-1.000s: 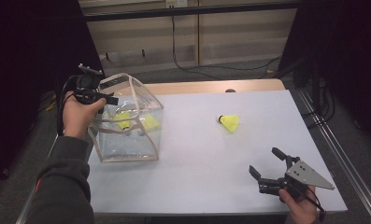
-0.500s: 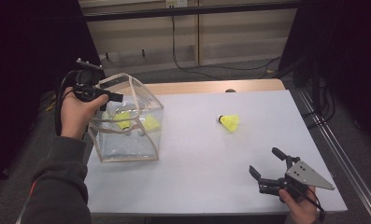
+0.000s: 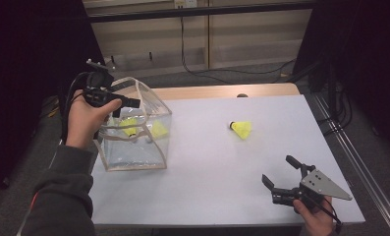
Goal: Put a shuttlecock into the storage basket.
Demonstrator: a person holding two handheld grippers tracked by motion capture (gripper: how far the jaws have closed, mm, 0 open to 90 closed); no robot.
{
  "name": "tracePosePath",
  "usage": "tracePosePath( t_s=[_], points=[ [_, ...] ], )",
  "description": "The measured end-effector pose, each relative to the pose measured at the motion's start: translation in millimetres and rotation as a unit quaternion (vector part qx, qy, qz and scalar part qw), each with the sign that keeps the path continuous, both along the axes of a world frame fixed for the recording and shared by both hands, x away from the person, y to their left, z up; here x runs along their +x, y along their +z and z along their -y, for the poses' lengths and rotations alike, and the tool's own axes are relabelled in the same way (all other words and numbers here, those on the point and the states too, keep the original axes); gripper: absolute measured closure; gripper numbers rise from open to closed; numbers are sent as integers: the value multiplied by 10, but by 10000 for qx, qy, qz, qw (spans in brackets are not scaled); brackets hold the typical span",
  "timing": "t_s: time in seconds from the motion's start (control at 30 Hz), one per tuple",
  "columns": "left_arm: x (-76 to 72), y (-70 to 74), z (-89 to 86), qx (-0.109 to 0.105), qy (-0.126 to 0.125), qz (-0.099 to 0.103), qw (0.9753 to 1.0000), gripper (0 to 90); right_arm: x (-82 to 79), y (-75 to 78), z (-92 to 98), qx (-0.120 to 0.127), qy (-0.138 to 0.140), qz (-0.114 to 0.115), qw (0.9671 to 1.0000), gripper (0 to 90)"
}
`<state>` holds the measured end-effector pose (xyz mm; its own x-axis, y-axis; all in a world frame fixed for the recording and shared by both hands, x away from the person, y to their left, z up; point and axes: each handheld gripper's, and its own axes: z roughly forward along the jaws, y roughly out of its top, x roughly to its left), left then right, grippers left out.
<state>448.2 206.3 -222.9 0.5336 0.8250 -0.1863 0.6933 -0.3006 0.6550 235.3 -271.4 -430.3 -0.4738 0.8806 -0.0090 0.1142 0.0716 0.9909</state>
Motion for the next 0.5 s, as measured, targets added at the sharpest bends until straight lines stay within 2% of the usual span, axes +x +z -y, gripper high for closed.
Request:
tracePosePath(
  t_s=[0.27,0.5],
  points=[
    [-49,25,129,-2,-230,-30,9997,390,1,0,-9,-7,-3,6,10000,27],
    [-65,17,224,18,-308,-40,9995,325,-3,4,-8,2,-5,22,10000,27]
  ],
)
